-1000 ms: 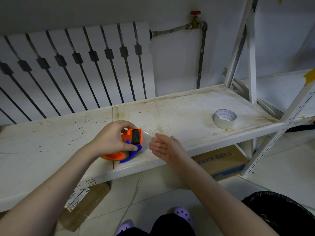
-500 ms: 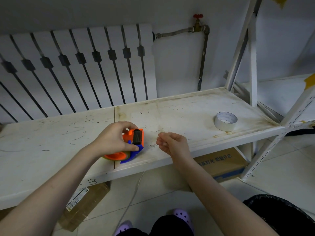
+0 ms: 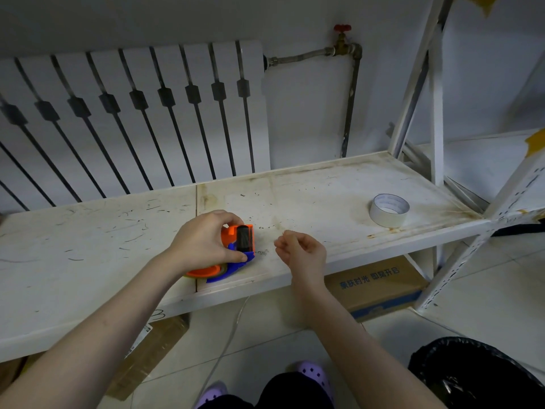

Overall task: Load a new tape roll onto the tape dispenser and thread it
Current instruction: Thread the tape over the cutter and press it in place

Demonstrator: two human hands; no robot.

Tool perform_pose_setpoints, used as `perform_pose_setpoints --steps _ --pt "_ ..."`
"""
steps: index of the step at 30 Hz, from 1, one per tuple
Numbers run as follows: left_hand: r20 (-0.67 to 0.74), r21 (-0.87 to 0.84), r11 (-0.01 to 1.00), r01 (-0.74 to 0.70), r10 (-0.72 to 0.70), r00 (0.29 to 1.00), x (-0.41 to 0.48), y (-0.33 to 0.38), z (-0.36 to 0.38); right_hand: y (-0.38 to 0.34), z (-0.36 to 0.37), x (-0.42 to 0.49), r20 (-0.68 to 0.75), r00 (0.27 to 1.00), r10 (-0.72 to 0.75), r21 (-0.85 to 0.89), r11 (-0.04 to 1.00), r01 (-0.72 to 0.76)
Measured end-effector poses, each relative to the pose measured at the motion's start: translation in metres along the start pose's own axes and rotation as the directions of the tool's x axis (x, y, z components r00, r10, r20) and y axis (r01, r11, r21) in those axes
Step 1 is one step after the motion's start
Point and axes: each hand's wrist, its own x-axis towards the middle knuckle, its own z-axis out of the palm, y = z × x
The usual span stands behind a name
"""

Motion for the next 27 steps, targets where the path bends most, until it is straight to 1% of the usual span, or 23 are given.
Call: perform_pose_setpoints --steps 2,4,7,10,12,15,17,19,21,24,27 --pt "0.002 -0.025 1.0 0.01 -0.01 1.0 -0.001 -0.003 -0.002 -0.001 -0.005 -0.001 0.098 0.992 0.079 0.016 0.997 -0.081" --pt "0.011 -0.037 0.999 0.008 -0.008 1.0 -0.001 -0.004 -0.003 -0.004 -0.009 -0.002 0.169 0.978 0.123 0.049 0.99 -0.133" --pt "0.019 -0.045 0.999 0.0 0.001 1.0 -0.002 -0.003 -0.002 -0.01 -0.013 -0.002 0.2 0.966 0.162 0.128 0.973 -0.19" --pt "0.036 -0.045 0.999 0.001 0.0 0.999 -0.001 -0.003 0.0 -0.011 -0.017 -0.002 0.237 0.941 0.243 0.193 0.937 -0.291" --pt "0.041 -0.035 0.999 -0.004 0.005 0.999 -0.001 -0.003 0.001 -0.009 -0.02 -0.003 0.227 0.922 0.313 0.22 0.906 -0.361" --pt "0.047 -0.018 1.0 -0.023 0.023 0.999 -0.001 -0.001 0.005 -0.008 -0.018 -0.006 0.172 0.894 0.414 0.277 0.851 -0.447" --pt "0.05 -0.015 1.0 -0.027 0.027 0.998 0.0 0.001 0.006 -0.007 -0.015 -0.009 0.14 0.871 0.471 0.357 0.797 -0.488" --pt "0.045 -0.012 1.0 -0.028 0.029 0.999 0.002 0.003 0.007 -0.006 -0.01 -0.011 0.096 0.853 0.514 0.443 0.745 -0.499" --pt "0.041 -0.018 0.999 -0.029 0.029 0.999 0.002 0.003 0.008 -0.004 -0.006 -0.012 0.047 0.842 0.537 0.493 0.721 -0.487" --pt "0.029 -0.056 0.998 -0.026 0.028 0.999 0.001 0.005 0.005 -0.006 0.003 -0.014 0.068 0.843 0.533 0.543 0.69 -0.479" --pt "-0.027 -0.198 0.98 -0.005 0.0 1.0 -0.002 0.006 -0.002 -0.013 0.011 -0.013 0.114 0.86 0.497 0.587 0.665 -0.462"
